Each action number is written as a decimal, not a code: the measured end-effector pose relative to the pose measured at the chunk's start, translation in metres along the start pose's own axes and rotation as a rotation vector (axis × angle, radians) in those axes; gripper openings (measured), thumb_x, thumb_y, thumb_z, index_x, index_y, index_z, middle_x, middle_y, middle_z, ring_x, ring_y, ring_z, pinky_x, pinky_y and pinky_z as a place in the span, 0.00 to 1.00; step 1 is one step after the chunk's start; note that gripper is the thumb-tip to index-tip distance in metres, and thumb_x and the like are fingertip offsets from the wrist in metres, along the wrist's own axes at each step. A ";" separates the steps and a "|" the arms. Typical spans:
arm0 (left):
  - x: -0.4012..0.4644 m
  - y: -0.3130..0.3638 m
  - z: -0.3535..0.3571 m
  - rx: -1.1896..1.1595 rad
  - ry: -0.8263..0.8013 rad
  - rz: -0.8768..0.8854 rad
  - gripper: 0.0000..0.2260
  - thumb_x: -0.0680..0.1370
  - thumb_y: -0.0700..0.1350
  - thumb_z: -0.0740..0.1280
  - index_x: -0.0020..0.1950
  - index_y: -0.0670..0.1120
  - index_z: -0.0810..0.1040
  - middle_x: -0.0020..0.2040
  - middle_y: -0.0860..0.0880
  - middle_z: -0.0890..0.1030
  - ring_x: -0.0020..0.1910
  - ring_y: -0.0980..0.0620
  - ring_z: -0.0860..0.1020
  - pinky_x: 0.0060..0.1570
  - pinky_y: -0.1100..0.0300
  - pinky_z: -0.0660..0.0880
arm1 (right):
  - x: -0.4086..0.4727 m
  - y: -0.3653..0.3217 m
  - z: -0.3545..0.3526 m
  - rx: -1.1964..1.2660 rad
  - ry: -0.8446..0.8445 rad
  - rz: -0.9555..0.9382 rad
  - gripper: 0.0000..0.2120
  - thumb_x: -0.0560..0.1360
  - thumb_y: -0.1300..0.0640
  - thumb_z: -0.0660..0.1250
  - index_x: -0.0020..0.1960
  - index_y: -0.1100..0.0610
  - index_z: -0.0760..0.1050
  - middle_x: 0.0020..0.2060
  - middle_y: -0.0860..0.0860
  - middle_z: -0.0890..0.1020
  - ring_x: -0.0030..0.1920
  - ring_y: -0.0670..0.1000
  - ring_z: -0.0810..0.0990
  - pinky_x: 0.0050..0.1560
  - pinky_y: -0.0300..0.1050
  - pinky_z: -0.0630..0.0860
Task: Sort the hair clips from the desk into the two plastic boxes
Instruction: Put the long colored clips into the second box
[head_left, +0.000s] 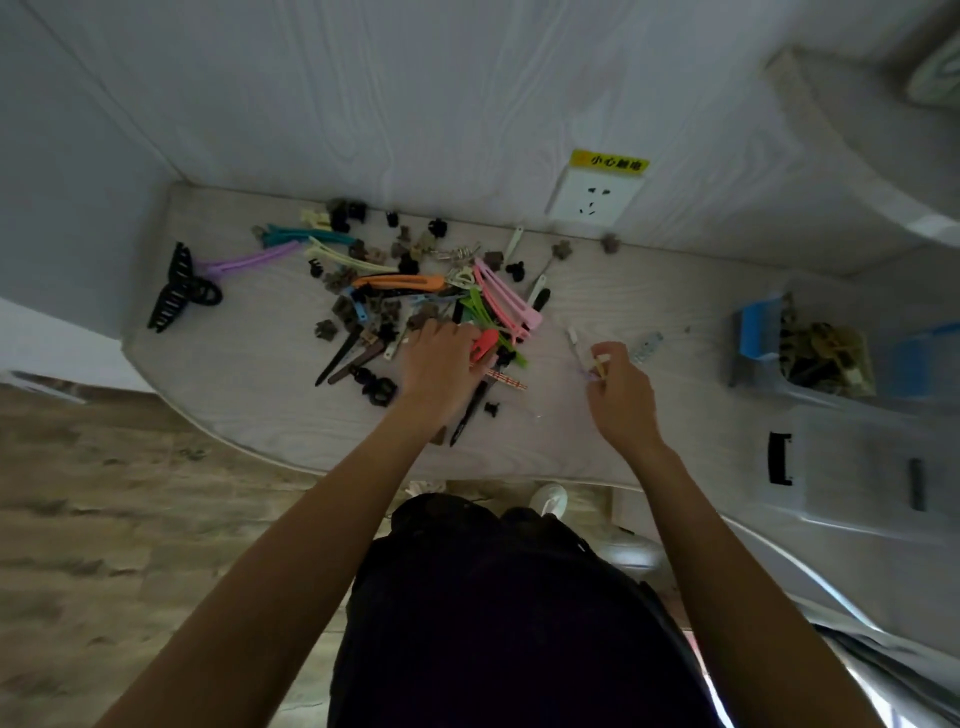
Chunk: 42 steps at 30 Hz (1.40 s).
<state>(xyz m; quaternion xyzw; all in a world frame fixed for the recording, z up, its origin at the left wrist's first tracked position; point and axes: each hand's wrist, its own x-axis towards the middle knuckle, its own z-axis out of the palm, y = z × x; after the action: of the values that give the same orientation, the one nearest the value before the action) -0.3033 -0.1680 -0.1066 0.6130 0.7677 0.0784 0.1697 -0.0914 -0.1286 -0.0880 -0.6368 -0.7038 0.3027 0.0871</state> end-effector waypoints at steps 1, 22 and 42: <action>0.000 0.000 0.000 -0.037 0.000 -0.005 0.17 0.76 0.60 0.61 0.55 0.50 0.75 0.51 0.48 0.80 0.57 0.45 0.73 0.55 0.53 0.70 | 0.001 -0.002 -0.002 0.012 0.018 -0.009 0.14 0.76 0.65 0.59 0.62 0.61 0.67 0.54 0.62 0.79 0.50 0.61 0.78 0.44 0.42 0.66; -0.016 -0.001 -0.040 -0.588 0.242 -0.088 0.12 0.79 0.49 0.62 0.58 0.44 0.71 0.42 0.49 0.79 0.36 0.51 0.75 0.32 0.58 0.72 | 0.083 -0.072 0.016 -0.198 -0.173 -0.202 0.17 0.78 0.64 0.55 0.67 0.60 0.64 0.63 0.61 0.71 0.57 0.61 0.74 0.53 0.51 0.71; 0.040 -0.023 -0.033 0.054 -0.154 -0.083 0.18 0.77 0.54 0.62 0.62 0.46 0.75 0.62 0.43 0.76 0.65 0.42 0.68 0.57 0.48 0.72 | 0.092 -0.073 0.018 -0.418 -0.216 -0.168 0.21 0.72 0.46 0.68 0.59 0.57 0.71 0.51 0.58 0.79 0.48 0.58 0.79 0.39 0.45 0.71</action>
<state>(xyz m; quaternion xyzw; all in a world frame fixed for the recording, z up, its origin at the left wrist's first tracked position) -0.3435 -0.1315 -0.0898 0.5892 0.7789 0.0032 0.2148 -0.1783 -0.0471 -0.0869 -0.5443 -0.8067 0.2086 -0.0973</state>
